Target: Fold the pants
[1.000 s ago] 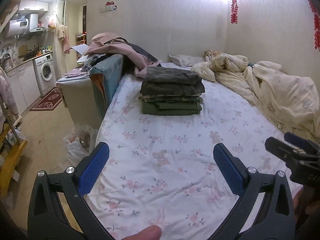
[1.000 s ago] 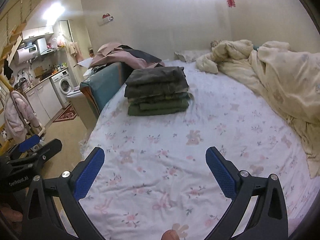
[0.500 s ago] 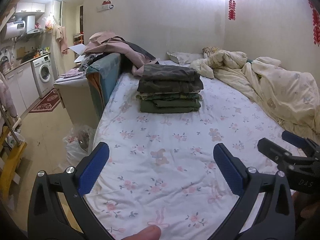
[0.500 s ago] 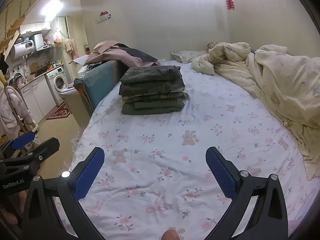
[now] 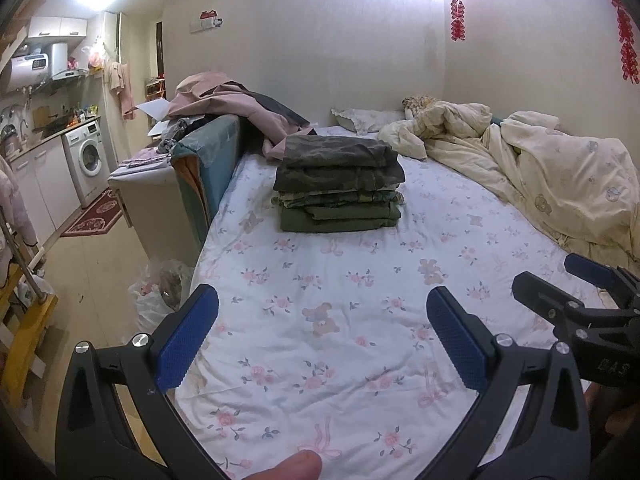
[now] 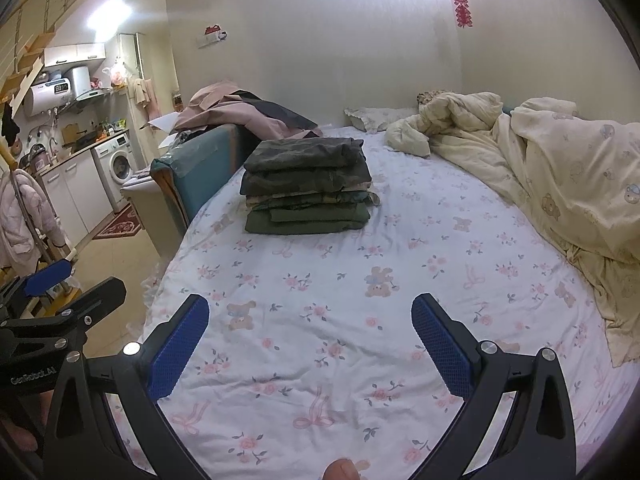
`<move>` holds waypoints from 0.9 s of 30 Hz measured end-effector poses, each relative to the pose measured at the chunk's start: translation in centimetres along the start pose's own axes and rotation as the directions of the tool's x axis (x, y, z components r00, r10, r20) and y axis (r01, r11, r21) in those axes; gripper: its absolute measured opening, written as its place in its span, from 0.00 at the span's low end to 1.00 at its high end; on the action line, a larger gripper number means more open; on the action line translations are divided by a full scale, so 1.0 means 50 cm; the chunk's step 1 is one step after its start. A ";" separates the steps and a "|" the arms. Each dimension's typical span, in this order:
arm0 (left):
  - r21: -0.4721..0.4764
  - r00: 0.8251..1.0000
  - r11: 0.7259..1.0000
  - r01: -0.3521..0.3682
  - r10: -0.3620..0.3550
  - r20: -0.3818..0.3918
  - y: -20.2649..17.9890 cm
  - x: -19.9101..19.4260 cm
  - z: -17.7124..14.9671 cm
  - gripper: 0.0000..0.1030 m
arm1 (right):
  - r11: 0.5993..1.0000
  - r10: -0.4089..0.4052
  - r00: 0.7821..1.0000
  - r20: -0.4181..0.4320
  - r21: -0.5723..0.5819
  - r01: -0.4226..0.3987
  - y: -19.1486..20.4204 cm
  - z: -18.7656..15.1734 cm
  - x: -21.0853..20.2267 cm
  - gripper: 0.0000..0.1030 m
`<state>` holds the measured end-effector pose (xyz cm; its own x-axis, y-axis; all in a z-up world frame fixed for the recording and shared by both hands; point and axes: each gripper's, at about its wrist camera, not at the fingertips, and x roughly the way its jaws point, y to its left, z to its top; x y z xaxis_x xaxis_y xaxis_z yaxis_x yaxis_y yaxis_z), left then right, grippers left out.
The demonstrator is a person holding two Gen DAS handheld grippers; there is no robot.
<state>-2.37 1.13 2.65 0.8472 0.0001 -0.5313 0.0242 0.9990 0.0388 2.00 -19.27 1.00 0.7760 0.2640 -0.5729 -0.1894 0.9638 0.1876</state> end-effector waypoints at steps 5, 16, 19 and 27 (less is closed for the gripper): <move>-0.006 1.000 1.000 -0.004 0.004 0.001 0.001 0.001 0.000 1.00 | 1.000 0.000 1.000 -0.002 0.006 0.000 -0.002 0.000 -0.002 1.00; -0.011 1.000 1.000 -0.004 0.004 -0.004 0.003 0.002 -0.001 1.00 | 1.000 -0.001 1.000 -0.002 0.007 0.001 -0.002 0.000 -0.003 1.00; -0.012 1.000 1.000 -0.004 0.004 -0.004 0.003 0.002 -0.001 1.00 | 1.000 -0.001 1.000 -0.002 0.005 0.001 -0.003 0.000 -0.002 1.00; -0.011 1.000 1.000 -0.005 0.004 -0.007 0.005 0.001 -0.002 1.00 | 1.000 0.000 1.000 -0.002 0.005 0.000 -0.003 0.000 -0.002 1.00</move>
<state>-2.38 1.39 2.55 0.8438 0.0049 -0.5367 0.0143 0.9994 0.0316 1.95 -19.46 1.06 0.7748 0.2640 -0.5745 -0.1862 0.9636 0.1918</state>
